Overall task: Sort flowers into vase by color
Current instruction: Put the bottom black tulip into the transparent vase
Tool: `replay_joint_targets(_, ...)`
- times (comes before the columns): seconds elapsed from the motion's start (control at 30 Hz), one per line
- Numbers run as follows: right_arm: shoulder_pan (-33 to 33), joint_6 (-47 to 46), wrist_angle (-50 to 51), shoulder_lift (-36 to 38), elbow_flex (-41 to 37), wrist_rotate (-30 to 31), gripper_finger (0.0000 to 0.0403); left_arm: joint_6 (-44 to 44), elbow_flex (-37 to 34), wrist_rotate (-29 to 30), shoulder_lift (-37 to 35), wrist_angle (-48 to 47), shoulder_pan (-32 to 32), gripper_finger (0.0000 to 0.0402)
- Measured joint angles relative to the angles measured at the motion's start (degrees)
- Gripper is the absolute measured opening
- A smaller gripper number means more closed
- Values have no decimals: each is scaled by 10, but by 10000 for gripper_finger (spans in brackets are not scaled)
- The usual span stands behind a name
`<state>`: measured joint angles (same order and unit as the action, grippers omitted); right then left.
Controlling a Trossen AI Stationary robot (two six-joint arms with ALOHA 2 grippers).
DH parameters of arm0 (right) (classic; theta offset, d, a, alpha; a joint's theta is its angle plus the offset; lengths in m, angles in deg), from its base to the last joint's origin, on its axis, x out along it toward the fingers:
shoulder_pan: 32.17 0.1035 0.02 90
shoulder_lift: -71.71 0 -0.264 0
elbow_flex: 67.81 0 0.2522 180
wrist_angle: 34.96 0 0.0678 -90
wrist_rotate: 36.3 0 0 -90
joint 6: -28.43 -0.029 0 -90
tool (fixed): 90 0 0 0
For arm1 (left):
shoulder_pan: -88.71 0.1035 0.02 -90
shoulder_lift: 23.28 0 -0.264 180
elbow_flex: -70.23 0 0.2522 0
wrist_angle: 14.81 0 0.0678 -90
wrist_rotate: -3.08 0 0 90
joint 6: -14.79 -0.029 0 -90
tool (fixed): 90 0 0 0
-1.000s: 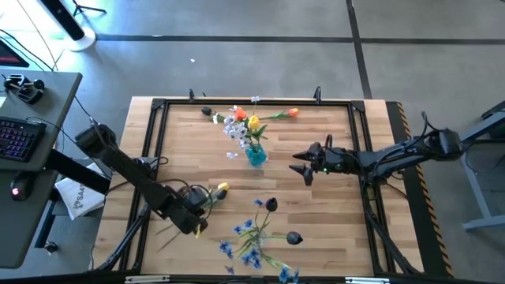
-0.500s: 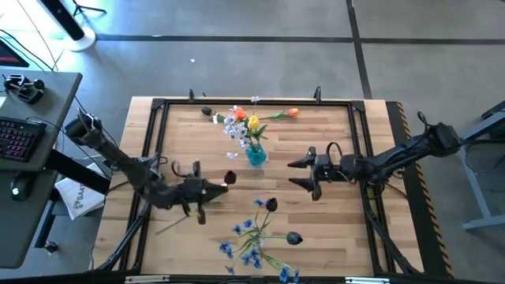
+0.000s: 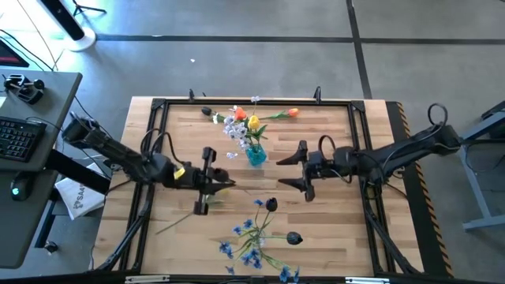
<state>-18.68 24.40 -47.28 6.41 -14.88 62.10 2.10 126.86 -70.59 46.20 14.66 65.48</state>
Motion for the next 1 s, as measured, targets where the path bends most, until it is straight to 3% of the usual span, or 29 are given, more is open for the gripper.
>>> replay_joint_targets(0.1, 0, 16, 15, 0, 25, -5, 254, 0, 0, -23, 1, 9, 21, 0)
replay_joint_targets(0.23, -2, 30, 5, -18, 45, -58, 254, 5, 0, -58, 1, 37, 48, 0)
replay_joint_targets(0.53, -23, 30, -29, -121, 85, -128, 254, 5, 46, -113, 30, 30, 68, 0)
replay_joint_targets(0.77, -30, 26, -28, -174, 118, -157, 254, 2, 78, -112, 77, 25, 68, 0)
replay_joint_targets(1.0, -30, 26, -23, -179, 123, -158, 254, -4, 87, -93, 87, 16, 71, 0)
